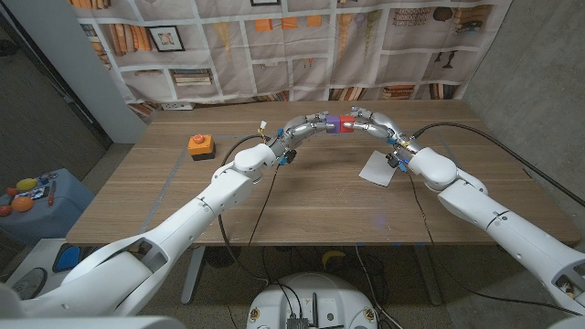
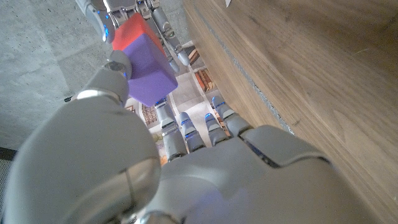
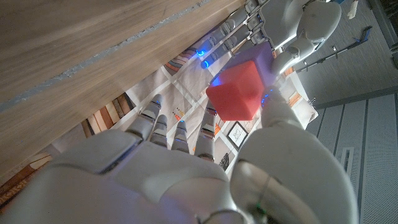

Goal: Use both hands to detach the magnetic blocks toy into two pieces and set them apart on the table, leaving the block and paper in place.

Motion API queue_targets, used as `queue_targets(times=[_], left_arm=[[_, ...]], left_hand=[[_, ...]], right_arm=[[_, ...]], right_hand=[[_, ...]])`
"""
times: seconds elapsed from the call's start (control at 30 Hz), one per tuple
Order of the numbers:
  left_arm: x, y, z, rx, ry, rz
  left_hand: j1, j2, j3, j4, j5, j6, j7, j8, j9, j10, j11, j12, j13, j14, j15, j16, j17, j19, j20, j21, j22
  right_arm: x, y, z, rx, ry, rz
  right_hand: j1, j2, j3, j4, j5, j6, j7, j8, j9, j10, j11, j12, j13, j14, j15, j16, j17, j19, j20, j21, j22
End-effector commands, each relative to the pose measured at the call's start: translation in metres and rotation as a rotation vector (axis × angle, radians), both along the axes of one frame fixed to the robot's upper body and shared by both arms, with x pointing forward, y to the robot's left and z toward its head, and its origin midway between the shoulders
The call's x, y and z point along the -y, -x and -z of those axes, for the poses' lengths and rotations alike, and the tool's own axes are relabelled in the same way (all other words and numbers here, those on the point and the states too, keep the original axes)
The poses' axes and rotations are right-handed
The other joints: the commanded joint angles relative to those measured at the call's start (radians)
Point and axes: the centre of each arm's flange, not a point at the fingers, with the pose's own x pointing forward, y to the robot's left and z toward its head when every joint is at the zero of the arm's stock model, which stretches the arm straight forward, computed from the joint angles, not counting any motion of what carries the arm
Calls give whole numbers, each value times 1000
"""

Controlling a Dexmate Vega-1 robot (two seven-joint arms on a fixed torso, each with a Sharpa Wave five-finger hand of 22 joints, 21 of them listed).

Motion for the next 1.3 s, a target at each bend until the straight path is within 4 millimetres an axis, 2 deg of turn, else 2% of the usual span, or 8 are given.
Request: queue_targets(times=[0.03,0.17,0.27,0.57,0.87,0.93,1.03,1.3], left_arm=[[2,-2,2,-10,-4,16],[2,-2,2,-12,0,14],[2,-2,3,-14,-1,15],[3,-3,4,-22,5,13],[3,-6,2,-25,4,14],[3,-6,2,-26,5,15],[4,-7,2,-31,9,18],[6,-7,1,-32,7,21]], left_hand=[[18,47,-3,1,3,248,14,96,37,5,-2,7,3,2,-59,0,6,-5,-50,0,5],[18,47,-4,1,3,248,14,97,38,5,-2,7,3,3,-59,0,6,-6,-50,0,5],[18,48,-4,1,3,248,15,97,39,5,-2,7,3,3,-58,1,6,-5,-50,0,5],[19,49,-6,1,3,248,16,99,41,5,-1,6,3,3,-59,0,6,-5,-51,1,5],[20,50,-8,0,3,247,16,100,44,7,-1,7,3,3,-58,0,5,-5,-50,1,5],[21,50,-8,0,3,247,14,100,44,6,-1,7,3,3,-58,1,5,-5,-50,1,5],[21,50,-9,0,3,248,15,100,43,6,1,6,3,3,-58,0,5,-4,-50,2,5],[22,51,-11,0,3,246,14,100,44,6,1,6,3,3,-57,0,5,-4,-51,2,5]], right_arm=[[1,-1,1,9,-32,18],[2,-1,2,10,-39,18],[2,-1,2,12,-42,20],[4,-2,2,1,-31,23],[5,-5,1,-6,-23,22],[6,-5,1,-3,-26,25],[6,-4,0,8,-31,36],[5,-4,-3,13,-35,43]], right_hand=[[7,2,6,2,1,21,9,16,8,12,5,4,4,12,4,8,3,12,1,8,5],[15,3,7,1,1,39,13,29,13,20,2,4,4,17,2,10,4,20,-2,9,5],[28,4,9,2,2,69,14,51,23,30,-1,5,5,24,-3,13,6,27,-4,8,5],[49,6,11,1,3,105,18,83,39,41,-2,5,5,32,-7,15,8,37,-7,7,5],[63,9,13,1,4,96,14,90,48,37,-5,1,5,31,-12,15,10,40,-12,5,5],[75,11,14,1,5,122,8,109,56,39,-6,0,5,33,-13,16,11,46,-16,6,5],[99,14,15,2,5,192,-3,158,75,64,-12,4,5,47,-22,22,15,62,-24,7,5],[127,25,18,3,8,250,-20,204,96,84,-26,6,5,61,-33,29,21,79,-31,7,5]])
